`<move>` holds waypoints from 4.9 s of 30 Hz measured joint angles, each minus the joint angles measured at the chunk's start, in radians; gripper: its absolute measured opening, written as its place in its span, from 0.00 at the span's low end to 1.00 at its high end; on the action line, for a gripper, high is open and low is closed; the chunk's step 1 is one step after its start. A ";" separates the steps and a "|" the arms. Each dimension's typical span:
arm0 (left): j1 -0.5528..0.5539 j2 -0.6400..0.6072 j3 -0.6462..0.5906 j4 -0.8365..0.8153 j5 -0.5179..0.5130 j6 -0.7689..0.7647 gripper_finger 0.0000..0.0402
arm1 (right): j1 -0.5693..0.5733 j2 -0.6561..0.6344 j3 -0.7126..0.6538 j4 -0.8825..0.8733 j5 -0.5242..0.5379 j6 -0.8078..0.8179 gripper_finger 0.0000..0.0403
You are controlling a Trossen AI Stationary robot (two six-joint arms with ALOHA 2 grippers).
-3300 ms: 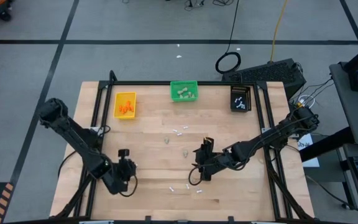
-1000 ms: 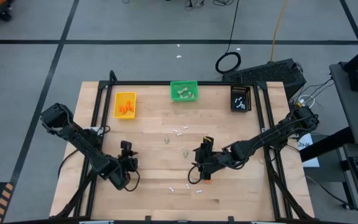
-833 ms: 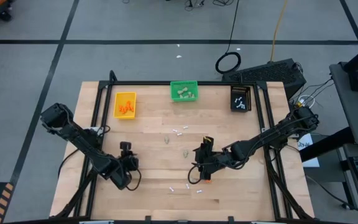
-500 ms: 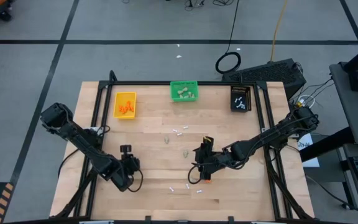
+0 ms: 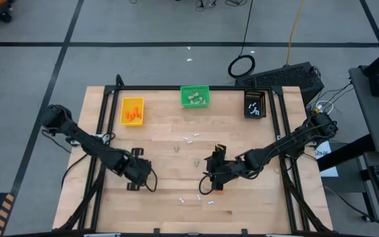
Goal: Sort Halloween decoration
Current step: Put the white bone toy into the black bin
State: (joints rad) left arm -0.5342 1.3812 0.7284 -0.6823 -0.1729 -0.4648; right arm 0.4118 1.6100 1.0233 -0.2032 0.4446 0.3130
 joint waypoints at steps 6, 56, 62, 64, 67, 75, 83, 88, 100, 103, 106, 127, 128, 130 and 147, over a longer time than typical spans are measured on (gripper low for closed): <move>0.015 -0.042 -0.026 0.085 0.046 0.002 0.43 | 0.002 0.000 0.000 -0.001 -0.001 0.000 0.62; -0.012 0.012 -0.097 0.176 -0.042 -0.076 0.60 | 0.002 0.000 0.000 -0.004 0.000 0.000 0.62; -0.012 0.012 -0.138 0.201 -0.043 -0.054 0.60 | 0.002 0.000 0.000 -0.004 0.000 0.000 0.62; -0.012 0.011 -0.153 0.234 -0.041 -0.053 0.60 | 0.002 0.000 0.000 -0.004 0.000 0.000 0.62; -0.012 0.011 -0.163 0.261 -0.036 -0.053 0.60 | 0.002 0.000 0.000 -0.004 -0.001 0.000 0.62; -0.011 0.011 -0.165 0.276 -0.021 -0.081 0.60 | 0.002 0.000 0.000 -0.004 0.000 0.000 0.62; -0.011 0.012 -0.165 0.281 -0.015 -0.131 0.60 | 0.002 0.000 0.000 -0.004 0.000 0.000 0.62; -0.012 0.012 -0.165 0.281 -0.014 -0.131 0.55 | 0.002 0.000 0.000 -0.004 0.000 0.000 0.62; -0.012 0.012 -0.165 0.281 -0.010 -0.122 0.40 | 0.002 0.000 0.000 -0.004 0.000 0.000 0.62; -0.012 0.012 -0.165 0.280 -0.011 -0.121 0.38 | 0.002 0.000 0.000 -0.004 0.000 0.000 0.62; -0.012 0.012 -0.165 0.280 -0.011 -0.102 0.35 | 0.002 0.000 0.000 -0.004 0.000 0.000 0.62; -0.012 0.012 -0.165 0.280 -0.012 -0.069 0.23 | 0.002 0.000 0.000 -0.003 -0.001 0.000 0.62; -0.012 0.012 -0.165 0.280 -0.012 -0.069 0.23 | 0.002 0.000 0.000 -0.003 0.000 0.000 0.62; -0.012 0.012 -0.165 0.280 -0.012 -0.069 0.23 | 0.002 0.000 0.000 -0.004 0.000 0.000 0.62; -0.012 -0.042 -0.165 0.277 -0.013 -0.071 0.23 | 0.002 0.000 0.000 -0.003 -0.001 0.000 0.62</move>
State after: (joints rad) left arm -0.5457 1.3394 0.5633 -0.4057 -0.1860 -0.5354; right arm 0.4141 1.6100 1.0231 -0.2066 0.4441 0.3132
